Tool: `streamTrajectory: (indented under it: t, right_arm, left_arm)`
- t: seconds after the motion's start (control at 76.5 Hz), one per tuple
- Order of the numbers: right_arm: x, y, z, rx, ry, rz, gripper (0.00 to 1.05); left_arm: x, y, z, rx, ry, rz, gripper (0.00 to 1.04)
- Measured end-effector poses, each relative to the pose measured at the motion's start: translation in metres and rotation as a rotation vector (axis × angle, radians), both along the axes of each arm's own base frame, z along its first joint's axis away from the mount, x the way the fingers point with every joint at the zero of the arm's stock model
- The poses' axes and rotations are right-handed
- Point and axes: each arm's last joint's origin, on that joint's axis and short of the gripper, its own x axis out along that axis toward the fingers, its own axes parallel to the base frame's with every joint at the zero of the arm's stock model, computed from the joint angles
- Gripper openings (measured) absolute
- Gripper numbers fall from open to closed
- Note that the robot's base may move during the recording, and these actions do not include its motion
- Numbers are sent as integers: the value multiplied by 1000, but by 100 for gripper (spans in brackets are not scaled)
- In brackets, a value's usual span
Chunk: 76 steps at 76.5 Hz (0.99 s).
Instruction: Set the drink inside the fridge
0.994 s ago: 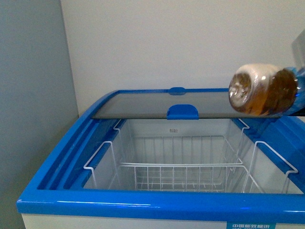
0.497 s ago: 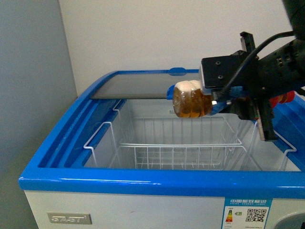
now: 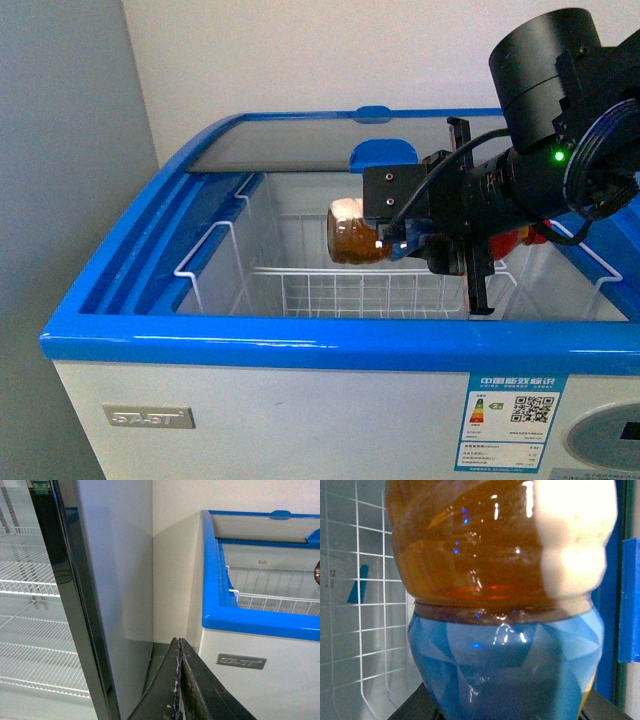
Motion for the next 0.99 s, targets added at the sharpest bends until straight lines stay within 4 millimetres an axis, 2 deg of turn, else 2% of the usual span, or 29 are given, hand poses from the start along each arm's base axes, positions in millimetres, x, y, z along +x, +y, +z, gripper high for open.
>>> streamTrajectory:
  t: [0.209, 0.497, 0.745, 0.929, 0.994]
  right_arm:
    - [14, 3, -8, 1, -40, -15, 37]
    - [29, 5, -46, -23, -26, -33, 37]
    - [33, 5, -62, -25, -6, -40, 37]
    - [34, 4, -83, -20, 44, -63, 37]
    - [36, 5, -95, -16, 70, -81, 37]
  left_arm:
    - [0, 0, 0, 0, 0, 0, 3]
    - [0, 0, 0, 0, 0, 0, 3]
    - [0, 0, 0, -1, 0, 0, 3]
    - [0, 0, 0, 0, 0, 0, 32]
    - [0, 0, 0, 0, 0, 0, 48]
